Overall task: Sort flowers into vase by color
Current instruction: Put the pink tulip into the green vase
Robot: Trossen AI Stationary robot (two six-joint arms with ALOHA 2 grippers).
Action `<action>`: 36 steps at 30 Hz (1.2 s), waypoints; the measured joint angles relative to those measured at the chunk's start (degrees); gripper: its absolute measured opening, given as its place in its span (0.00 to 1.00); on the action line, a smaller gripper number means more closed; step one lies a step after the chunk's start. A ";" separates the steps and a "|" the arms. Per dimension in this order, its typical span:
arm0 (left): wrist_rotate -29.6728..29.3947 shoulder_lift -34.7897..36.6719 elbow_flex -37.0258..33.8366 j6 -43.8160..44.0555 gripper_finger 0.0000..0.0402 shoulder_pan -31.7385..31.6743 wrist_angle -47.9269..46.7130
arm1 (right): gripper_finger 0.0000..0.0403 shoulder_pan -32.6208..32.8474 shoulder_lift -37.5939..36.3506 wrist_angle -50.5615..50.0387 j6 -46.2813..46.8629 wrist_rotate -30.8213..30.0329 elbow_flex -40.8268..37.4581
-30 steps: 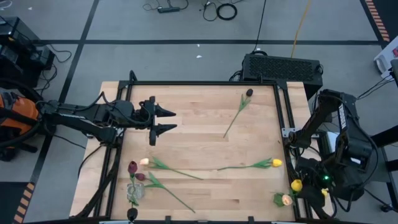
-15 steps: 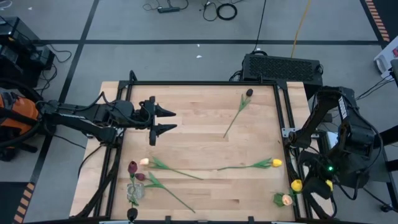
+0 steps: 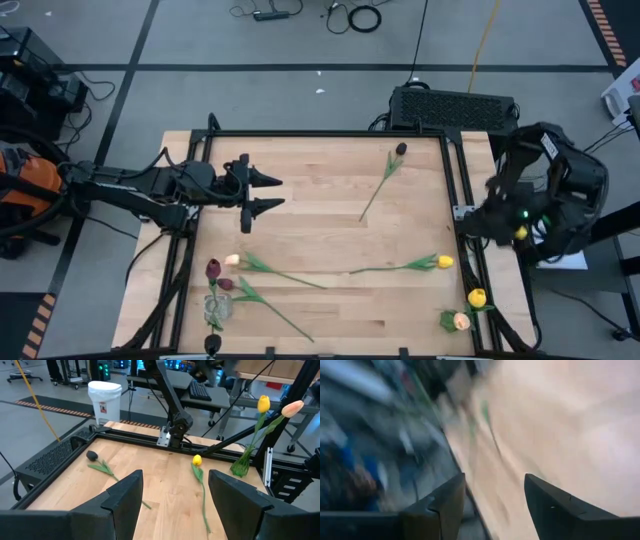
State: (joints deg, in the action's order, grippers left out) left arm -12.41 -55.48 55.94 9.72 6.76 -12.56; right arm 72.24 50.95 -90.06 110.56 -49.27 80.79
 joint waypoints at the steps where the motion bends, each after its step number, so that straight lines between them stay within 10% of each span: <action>1: -0.01 0.00 0.00 0.02 0.58 0.00 0.00 | 0.49 -0.67 -0.38 0.57 -1.76 -6.39 -0.39; 5: -0.08 0.00 0.00 0.31 0.58 -0.01 0.00 | 0.49 -4.41 0.19 7.23 -17.51 -31.31 -2.57; 8: -0.04 0.00 0.00 -0.11 0.58 0.00 0.00 | 0.49 -9.00 2.42 18.36 -28.63 -35.80 -5.45; 24: 0.61 0.00 -0.02 -6.21 0.58 -0.02 0.07 | 0.49 -43.15 24.23 85.82 -77.63 -0.31 -12.21; 36: 4.93 0.03 -0.02 -10.55 0.58 -0.04 -3.75 | 0.49 -65.41 35.14 72.55 -64.22 18.81 -12.28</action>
State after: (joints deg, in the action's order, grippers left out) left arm -7.48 -55.46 55.92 -0.83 6.72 -16.30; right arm 6.83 86.09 -17.51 46.35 -30.46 68.51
